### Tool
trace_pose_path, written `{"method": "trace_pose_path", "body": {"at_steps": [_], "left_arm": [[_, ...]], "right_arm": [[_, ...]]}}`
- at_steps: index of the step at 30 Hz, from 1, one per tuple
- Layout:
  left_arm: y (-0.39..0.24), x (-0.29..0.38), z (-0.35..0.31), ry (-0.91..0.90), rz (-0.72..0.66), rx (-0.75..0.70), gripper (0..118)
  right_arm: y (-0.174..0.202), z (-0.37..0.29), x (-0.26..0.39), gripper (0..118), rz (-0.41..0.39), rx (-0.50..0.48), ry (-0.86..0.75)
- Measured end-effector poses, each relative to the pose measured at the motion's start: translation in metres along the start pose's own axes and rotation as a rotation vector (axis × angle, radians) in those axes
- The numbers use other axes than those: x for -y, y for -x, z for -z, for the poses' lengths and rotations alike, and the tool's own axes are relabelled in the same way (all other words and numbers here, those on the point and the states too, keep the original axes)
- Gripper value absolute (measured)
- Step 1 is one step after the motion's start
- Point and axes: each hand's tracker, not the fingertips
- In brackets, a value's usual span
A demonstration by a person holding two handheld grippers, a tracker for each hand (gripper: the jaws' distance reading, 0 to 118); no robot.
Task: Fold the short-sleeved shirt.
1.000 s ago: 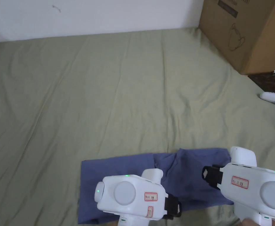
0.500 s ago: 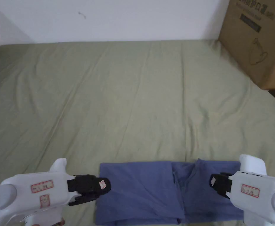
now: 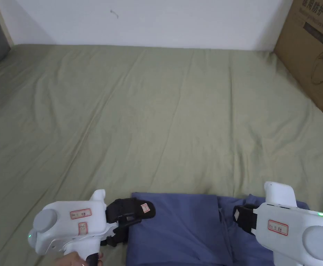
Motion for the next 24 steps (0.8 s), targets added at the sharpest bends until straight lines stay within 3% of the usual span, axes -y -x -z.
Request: {"method": "trace_pose_path", "body": {"at_steps": [4, 5, 6, 7, 9, 12, 17, 24], "left_arm": [[-0.004, -0.006, 0.009, 0.041, 0.046, -0.038, 114], [0.002, -0.004, 0.015, 0.044, 0.018, -0.161, 86], [0.012, -0.006, 0.015, 0.045, -0.066, -0.173, 24], [0.020, -0.008, 0.012, 0.074, -0.095, -0.045, 8], [0.022, -0.011, 0.001, 0.029, -0.146, 0.037, 8], [0.011, -0.021, -0.013, 0.060, -0.021, -0.001, 8], [0.017, -0.029, -0.076, 0.021, 0.056, -0.051, 8], [0.039, -0.052, -0.195, -0.099, 0.045, -0.303, 8]], "right_arm": [[0.005, 0.004, 0.004, 0, -0.005, 0.002, 0.019], [0.007, 0.005, 0.005, 0, -0.017, 0.012, 0.026], [0.009, 0.005, 0.006, 0, -0.033, 0.018, 0.030], [0.011, 0.005, 0.007, 0, -0.047, 0.022, 0.036], [0.014, 0.005, 0.006, 0, -0.063, 0.030, 0.041], [0.015, 0.003, 0.003, 0, -0.056, 0.030, 0.040], [0.019, 0.004, -0.003, 0, -0.064, 0.050, 0.037], [0.023, 0.012, -0.001, 0, -0.051, 0.043, 0.053]]}}
